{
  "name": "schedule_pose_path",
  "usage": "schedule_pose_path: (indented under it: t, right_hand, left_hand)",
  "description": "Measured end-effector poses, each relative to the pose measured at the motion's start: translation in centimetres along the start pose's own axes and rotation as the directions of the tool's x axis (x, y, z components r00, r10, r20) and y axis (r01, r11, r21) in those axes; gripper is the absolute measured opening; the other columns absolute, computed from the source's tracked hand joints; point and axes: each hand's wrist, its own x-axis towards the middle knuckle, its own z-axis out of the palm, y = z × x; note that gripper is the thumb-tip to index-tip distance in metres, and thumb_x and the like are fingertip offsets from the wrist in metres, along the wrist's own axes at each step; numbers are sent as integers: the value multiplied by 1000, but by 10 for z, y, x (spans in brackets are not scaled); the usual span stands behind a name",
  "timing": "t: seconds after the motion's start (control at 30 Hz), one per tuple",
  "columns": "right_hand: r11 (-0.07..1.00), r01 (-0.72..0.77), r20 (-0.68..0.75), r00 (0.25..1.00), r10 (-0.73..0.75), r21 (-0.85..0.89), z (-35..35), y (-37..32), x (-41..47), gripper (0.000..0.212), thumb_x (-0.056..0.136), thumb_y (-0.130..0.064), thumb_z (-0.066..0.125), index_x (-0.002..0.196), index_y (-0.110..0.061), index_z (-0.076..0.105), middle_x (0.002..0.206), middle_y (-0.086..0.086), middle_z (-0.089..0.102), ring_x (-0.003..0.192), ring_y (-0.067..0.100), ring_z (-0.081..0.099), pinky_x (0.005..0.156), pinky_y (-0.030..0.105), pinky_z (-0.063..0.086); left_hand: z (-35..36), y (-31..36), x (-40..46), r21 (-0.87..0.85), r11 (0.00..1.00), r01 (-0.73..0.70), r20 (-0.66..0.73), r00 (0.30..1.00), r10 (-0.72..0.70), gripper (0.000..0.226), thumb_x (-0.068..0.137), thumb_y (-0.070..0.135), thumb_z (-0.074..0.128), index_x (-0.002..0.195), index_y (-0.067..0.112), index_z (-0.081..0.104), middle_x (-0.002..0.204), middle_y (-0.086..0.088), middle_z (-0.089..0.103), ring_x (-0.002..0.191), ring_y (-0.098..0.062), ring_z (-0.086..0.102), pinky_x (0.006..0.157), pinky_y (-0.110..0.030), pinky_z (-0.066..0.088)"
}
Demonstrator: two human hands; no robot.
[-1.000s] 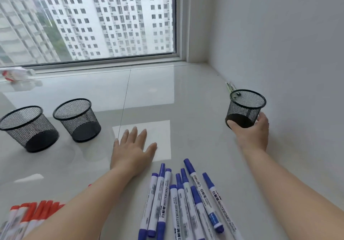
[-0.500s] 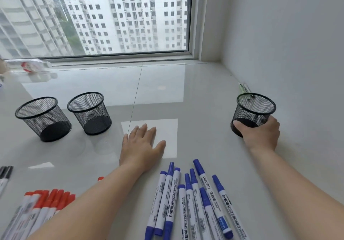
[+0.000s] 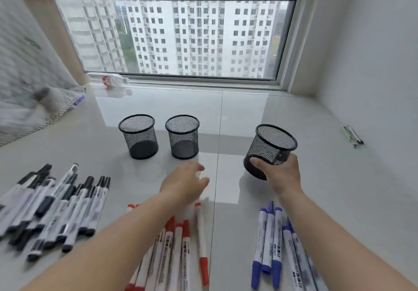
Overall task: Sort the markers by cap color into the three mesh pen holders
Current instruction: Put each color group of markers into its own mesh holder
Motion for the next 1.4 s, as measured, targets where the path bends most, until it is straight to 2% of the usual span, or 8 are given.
schedule_pose_path:
  t: [0.17, 0.27, 0.37, 0.57, 0.93, 1.17, 1.3, 1.4]
  right_hand:
    - [999, 13, 81, 997, -10, -35, 60, -11, -24, 84, 55, -33, 86, 124, -9, 43, 122, 6, 54, 113, 23, 53, 98, 41, 44]
    - [997, 26, 94, 995, -20, -66, 86, -11, -31, 84, 54, -31, 86, 122, -7, 43, 122, 9, 53, 112, 25, 53, 99, 42, 44]
    - [996, 42, 93, 995, -35, -76, 102, -13, -31, 85, 56, -28, 86, 125, -8, 40, 124, 7, 51, 112, 23, 53, 100, 37, 43]
    - [992, 64, 53, 997, -58, -111, 112, -13, -19, 81, 61, -30, 83, 126, -13, 38, 123, 3, 55, 108, 20, 54, 88, 25, 38]
    - [973, 128, 89, 990, -113, -190, 113, -8, 3, 85, 69, -37, 78, 136, -15, 30, 135, 2, 48, 121, 22, 49, 100, 32, 36]
    - [984, 78, 176, 983, -49, -162, 101, -5, -11, 97, 71, -27, 79, 144, -10, 18, 143, 6, 40, 128, 23, 45, 109, 42, 35]
    - [977, 78, 198, 980, -37, -200, 92, -4, -30, 96, 74, -20, 75, 147, -8, 14, 147, 9, 35, 133, 23, 37, 109, 36, 31]
    - [977, 75, 199, 979, -35, -200, 87, -2, -46, 91, 77, -20, 72, 147, -9, 15, 148, 9, 32, 135, 23, 34, 108, 33, 29]
  left_hand:
    - [-35, -60, -11, 80, 988, 130, -74, 990, -124, 37, 91, 38, 41, 124, 29, 56, 133, 1, 51, 122, -22, 46, 99, -33, 38]
    - [-44, -88, -14, 155, 978, 138, -54, 990, -131, 40, 94, 36, 36, 127, 26, 54, 138, 1, 49, 125, -22, 44, 102, -33, 37]
    - [-46, -105, -19, 107, 980, 169, -21, 986, -167, 40, 94, 42, 38, 126, 24, 56, 136, -2, 48, 123, -25, 45, 99, -35, 39]
    - [-40, -119, -18, 199, 975, 99, 21, 994, -105, 41, 95, 45, 31, 125, 29, 55, 132, 4, 50, 128, -17, 41, 103, -35, 37]
    - [-34, -117, -19, 290, 955, 55, -4, 998, -57, 39, 96, 40, 27, 122, 25, 51, 126, -1, 50, 117, -21, 44, 94, -34, 38]
    - [-37, -115, -21, 202, 973, 111, 4, 993, -115, 41, 97, 39, 30, 131, 24, 47, 138, -4, 43, 127, -21, 39, 103, -32, 31]
    - [-36, -116, -27, 150, 983, 108, 62, 991, -118, 42, 98, 33, 28, 136, 21, 44, 144, -2, 39, 135, -19, 30, 111, -33, 27]
    - [-37, -114, -36, 61, 990, 126, 63, 990, -129, 41, 98, 31, 31, 133, 18, 49, 143, -3, 41, 133, -21, 35, 110, -34, 30]
